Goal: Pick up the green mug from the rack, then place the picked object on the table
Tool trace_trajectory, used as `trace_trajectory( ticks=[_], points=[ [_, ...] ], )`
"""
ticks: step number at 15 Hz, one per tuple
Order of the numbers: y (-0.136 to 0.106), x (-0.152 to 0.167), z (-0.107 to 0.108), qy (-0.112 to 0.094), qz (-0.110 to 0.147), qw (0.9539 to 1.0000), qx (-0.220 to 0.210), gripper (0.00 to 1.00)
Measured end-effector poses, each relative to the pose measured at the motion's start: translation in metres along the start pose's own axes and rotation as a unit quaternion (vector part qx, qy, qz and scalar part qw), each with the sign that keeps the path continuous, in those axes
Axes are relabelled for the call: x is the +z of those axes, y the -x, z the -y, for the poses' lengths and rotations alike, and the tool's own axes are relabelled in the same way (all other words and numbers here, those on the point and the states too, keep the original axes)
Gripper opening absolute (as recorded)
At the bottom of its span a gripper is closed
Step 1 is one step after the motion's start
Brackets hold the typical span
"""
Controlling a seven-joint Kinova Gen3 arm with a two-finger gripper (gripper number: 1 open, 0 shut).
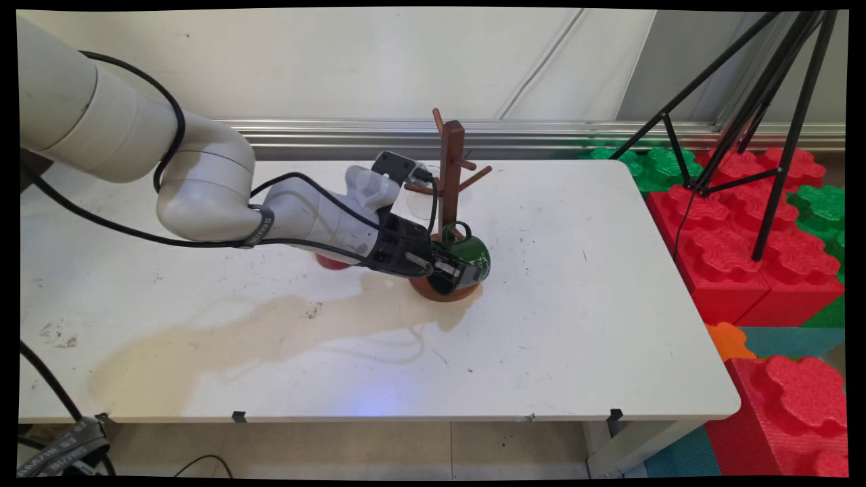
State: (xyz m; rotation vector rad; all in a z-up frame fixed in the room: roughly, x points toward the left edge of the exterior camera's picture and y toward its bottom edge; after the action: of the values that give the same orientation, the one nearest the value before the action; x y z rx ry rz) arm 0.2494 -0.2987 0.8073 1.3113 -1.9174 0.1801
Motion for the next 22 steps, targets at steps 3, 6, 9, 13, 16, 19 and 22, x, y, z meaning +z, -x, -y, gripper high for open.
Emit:
trace_trajectory(
  ticks=[3,6,9,13,16,19,22],
  points=[
    [0.001,-0.002,0.0,0.0,-0.002,1.0,0.001,0.0],
    [0.002,-0.006,-0.001,-0.001,-0.004,1.0,0.0,0.0],
    [0.004,-0.013,-0.003,0.0,-0.005,1.0,-0.001,0.0],
    [0.008,-0.025,-0.011,0.005,-0.007,1.0,-0.001,0.0],
    [0.01,-0.032,-0.017,0.01,-0.007,0.9999,0.003,0.0],
    [0.01,-0.039,-0.023,0.014,-0.011,0.9998,0.01,0.0],
    [0.008,-0.044,-0.028,0.017,-0.014,0.9996,0.016,0.0]
  ],
)
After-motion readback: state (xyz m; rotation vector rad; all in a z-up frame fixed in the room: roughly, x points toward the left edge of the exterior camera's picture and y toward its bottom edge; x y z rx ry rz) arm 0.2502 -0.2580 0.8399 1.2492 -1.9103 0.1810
